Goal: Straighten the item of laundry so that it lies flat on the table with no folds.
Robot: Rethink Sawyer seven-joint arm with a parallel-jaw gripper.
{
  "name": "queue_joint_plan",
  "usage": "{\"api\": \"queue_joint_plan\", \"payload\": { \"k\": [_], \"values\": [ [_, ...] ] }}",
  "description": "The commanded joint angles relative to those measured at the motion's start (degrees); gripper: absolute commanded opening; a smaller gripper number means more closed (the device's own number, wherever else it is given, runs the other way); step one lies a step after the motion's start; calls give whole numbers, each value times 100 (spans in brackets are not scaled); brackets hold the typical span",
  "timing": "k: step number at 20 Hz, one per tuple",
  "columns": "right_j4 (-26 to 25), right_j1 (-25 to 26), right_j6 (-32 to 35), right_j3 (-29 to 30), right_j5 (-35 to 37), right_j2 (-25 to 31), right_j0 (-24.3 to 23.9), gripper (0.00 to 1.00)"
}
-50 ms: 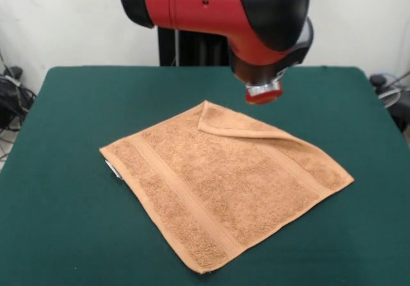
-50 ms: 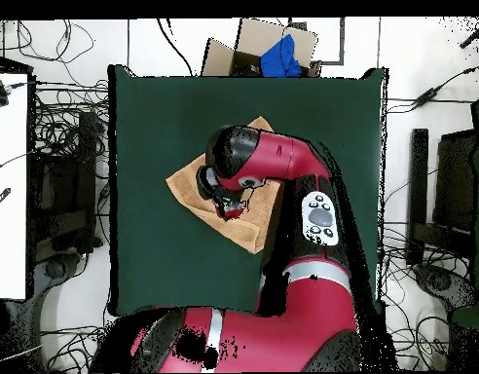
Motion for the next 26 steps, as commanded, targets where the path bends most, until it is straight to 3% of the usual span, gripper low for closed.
{"api": "queue_joint_plan", "payload": {
  "k": [1,5,10,18,26],
  "values": [
    [-432,69,-160,-1030,143,36,21,0],
    [-566,274,-99,-1326,-195,20,48,0],
    [-1053,803,-187,-1537,-1762,30,29,0],
    [-869,1171,-2,-1748,-2352,194,54,0],
    [-350,1276,32,-1645,-2181,439,14,0]
  ]
}}
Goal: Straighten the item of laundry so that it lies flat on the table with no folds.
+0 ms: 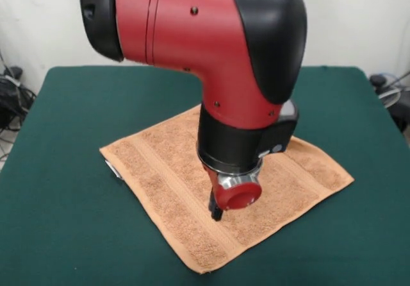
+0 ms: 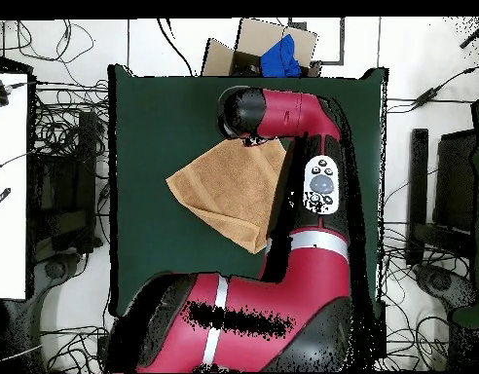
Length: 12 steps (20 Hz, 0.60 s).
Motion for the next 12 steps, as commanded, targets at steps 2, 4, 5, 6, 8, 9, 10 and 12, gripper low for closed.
{"api": "queue_joint_plan", "payload": {
  "k": [2,4,5,6,8,9,10,12],
  "values": [
    [438,335,76,321,233,509,8,0],
    [642,310,146,375,366,577,14,0],
    [722,296,205,373,476,569,46,0],
    [802,281,265,371,585,561,79,0],
    [905,289,313,320,693,542,128,0],
    [940,292,332,301,712,517,156,0],
    [975,295,351,283,732,492,183,0],
    [1067,289,398,302,730,461,209,0]
  ]
}}
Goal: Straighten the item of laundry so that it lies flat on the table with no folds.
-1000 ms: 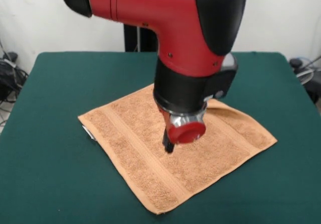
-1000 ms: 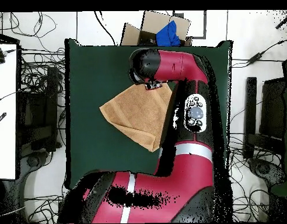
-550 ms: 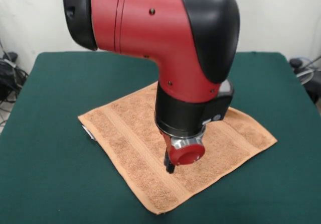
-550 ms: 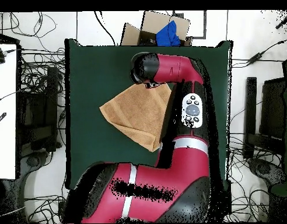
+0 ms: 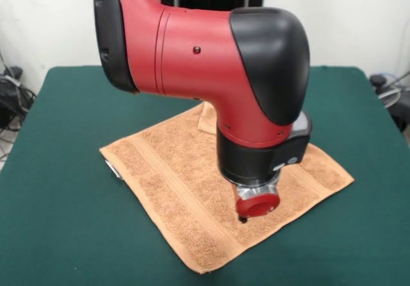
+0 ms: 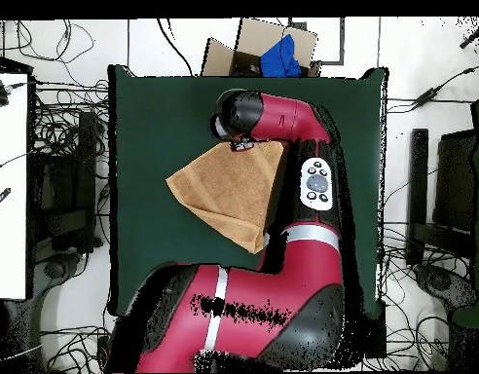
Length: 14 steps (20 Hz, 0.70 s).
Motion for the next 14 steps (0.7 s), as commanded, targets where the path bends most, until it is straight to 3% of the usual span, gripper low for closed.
{"api": "queue_joint_plan", "payload": {
  "k": [1,7,14],
  "values": [
    [380,14,398,310,518,391,190,0],
    [627,17,417,342,629,373,221,0],
    [1083,-19,621,416,1418,437,294,0]
  ]
}}
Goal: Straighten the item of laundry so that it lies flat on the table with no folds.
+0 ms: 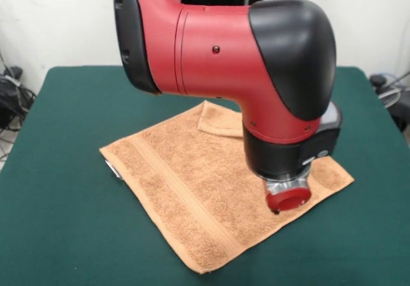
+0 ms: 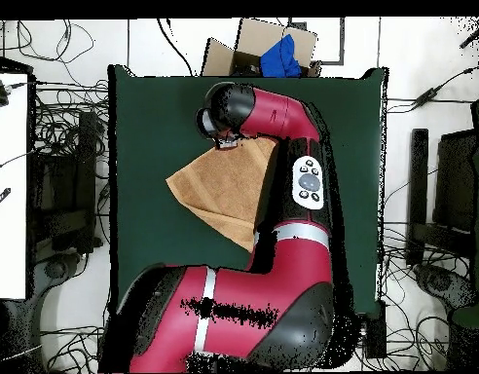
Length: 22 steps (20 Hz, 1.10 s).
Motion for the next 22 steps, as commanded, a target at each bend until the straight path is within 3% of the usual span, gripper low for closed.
{"api": "queue_joint_plan", "payload": {
  "k": [1,12,22],
  "values": [
    [535,19,625,407,1124,480,118,0],
    [988,224,142,607,1425,540,-150,0],
    [792,426,-352,758,982,499,-322,0]
  ]
}}
